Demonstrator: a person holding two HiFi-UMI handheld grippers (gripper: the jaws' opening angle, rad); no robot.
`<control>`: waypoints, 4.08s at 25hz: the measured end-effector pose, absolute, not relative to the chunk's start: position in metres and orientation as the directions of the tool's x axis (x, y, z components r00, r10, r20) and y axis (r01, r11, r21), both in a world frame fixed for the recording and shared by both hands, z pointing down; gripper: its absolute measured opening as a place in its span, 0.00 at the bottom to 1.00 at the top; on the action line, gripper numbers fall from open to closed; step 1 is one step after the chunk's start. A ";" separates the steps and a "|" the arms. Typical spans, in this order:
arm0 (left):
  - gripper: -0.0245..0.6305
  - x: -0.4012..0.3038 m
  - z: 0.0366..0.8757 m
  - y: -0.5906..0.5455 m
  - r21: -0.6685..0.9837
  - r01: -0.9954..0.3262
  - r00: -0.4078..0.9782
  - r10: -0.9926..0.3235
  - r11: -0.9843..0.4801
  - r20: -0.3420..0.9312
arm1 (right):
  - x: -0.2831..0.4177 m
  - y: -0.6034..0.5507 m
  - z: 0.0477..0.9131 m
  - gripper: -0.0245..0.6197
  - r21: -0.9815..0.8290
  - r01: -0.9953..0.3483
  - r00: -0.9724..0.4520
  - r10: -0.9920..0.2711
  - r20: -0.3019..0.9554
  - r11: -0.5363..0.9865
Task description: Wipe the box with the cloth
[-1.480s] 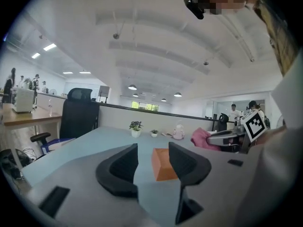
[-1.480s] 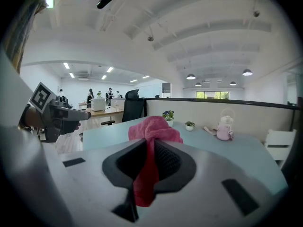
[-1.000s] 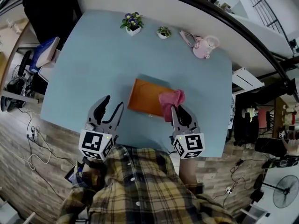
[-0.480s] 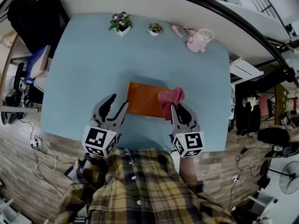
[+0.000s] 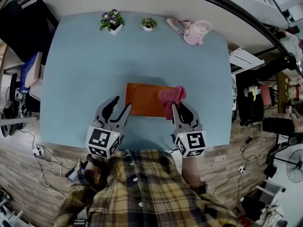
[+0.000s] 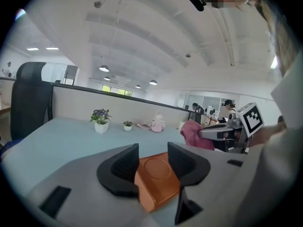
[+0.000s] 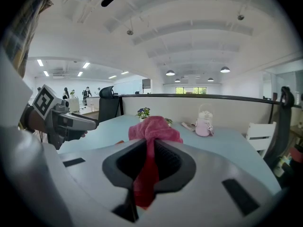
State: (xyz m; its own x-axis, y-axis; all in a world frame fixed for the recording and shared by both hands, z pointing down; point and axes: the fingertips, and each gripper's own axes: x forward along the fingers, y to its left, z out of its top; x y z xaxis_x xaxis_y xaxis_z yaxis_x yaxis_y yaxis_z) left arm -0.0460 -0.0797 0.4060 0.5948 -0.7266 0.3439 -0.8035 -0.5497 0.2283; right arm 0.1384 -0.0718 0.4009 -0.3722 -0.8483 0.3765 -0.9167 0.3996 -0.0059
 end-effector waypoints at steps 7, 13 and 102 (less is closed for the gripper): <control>0.31 -0.045 0.420 -0.084 0.235 -0.800 0.599 -0.711 -0.552 0.369 | 0.133 -0.079 0.407 0.12 -0.003 -0.913 -0.378 -0.841 0.387 0.409; 0.31 -0.046 0.437 -0.084 0.251 -0.802 0.596 -0.694 -0.542 0.404 | 0.123 -0.088 0.412 0.12 0.000 -0.899 -0.401 -0.825 0.398 0.438; 0.24 -0.038 0.522 -0.071 0.359 -0.771 0.636 -0.600 -0.526 0.486 | 0.128 -0.132 0.522 0.11 0.191 -0.656 -0.292 -0.480 0.827 0.730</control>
State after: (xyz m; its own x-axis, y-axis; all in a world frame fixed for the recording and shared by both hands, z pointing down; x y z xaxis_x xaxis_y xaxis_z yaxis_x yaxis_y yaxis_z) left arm -0.0385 -0.0712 0.5224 0.6358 -0.5996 0.4861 -0.7708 -0.5259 0.3595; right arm 0.1278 -0.1317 0.5220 -0.2923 -0.4795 0.8274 -0.6565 0.7298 0.1910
